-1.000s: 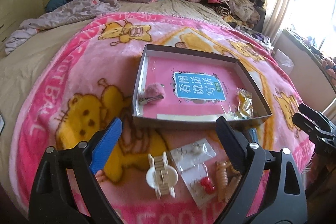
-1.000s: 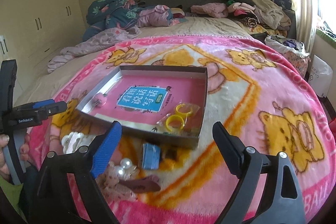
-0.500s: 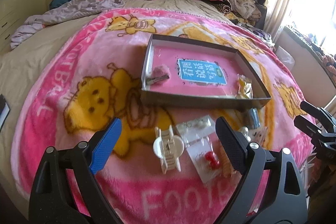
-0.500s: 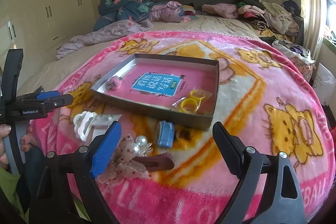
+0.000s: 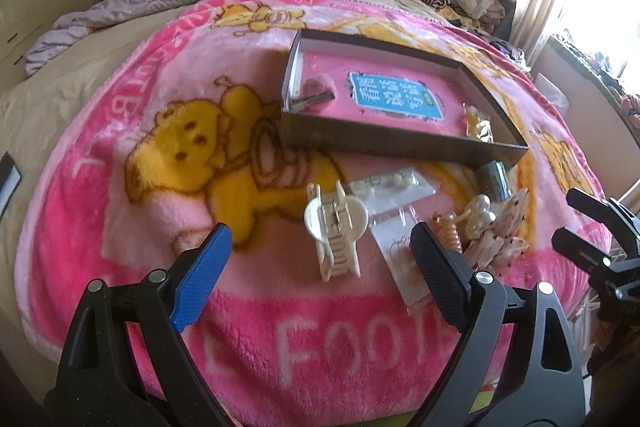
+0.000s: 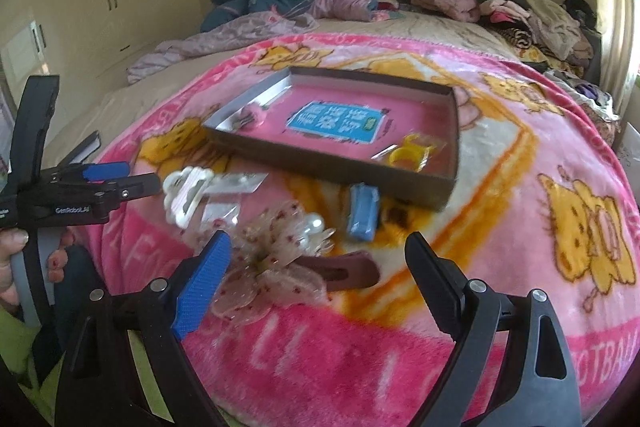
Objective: Organize jewelry
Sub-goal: 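Grasp the white claw clip with the left tool while the right tool grasps the pink polka-dot bow, then carry the claw clip and bow into the box and open both tools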
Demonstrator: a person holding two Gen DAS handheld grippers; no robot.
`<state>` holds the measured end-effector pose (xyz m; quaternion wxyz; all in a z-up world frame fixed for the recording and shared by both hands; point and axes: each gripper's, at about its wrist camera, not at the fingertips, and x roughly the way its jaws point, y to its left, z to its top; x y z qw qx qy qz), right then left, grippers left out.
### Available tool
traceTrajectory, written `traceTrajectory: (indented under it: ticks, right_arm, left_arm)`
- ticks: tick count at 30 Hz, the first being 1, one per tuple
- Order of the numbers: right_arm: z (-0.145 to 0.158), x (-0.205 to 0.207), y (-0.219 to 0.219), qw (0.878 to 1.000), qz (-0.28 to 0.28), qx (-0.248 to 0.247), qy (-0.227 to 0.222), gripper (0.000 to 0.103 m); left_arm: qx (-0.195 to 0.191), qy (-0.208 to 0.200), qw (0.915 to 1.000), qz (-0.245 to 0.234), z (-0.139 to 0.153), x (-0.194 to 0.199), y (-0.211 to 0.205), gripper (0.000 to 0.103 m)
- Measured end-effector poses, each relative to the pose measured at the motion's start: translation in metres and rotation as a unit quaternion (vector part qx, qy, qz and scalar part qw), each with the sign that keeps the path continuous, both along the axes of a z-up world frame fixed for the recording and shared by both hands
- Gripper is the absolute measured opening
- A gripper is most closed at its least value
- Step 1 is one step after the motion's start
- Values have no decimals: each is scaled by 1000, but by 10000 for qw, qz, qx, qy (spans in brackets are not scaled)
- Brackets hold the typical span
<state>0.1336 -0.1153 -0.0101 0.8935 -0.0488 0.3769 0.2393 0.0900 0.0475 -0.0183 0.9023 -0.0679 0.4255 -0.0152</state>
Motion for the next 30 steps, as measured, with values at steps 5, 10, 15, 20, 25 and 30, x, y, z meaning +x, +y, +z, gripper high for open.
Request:
traceTrajectory:
  ticks: [5, 10, 15, 20, 25, 30]
  right_arm:
    - [-10, -1, 13, 9998, 183, -58, 57, 86]
    - [-18, 5, 25, 9992, 364, -66, 117, 79]
    - [-27, 14, 34, 9989, 410, -29, 219, 63]
    - [-30, 19, 34, 9981, 545, 99, 279, 26]
    - [-24, 17, 28, 9975, 647, 187, 209, 9]
    - [-15, 18, 15, 9977, 584, 296, 150, 7]
  left_arm:
    - [-15, 115, 9999, 55, -10, -5, 3, 82]
    - [-21, 195, 9997, 114, -18, -8, 3, 82]
    - [-58, 290, 9995, 110, -28, -8, 0, 80]
    - [-143, 388, 9991, 91, -35, 2, -6, 70]
    - [-218, 499, 9984, 133, -43, 20, -8, 44]
    - [-238, 524, 9983, 90, -44, 27, -8, 21]
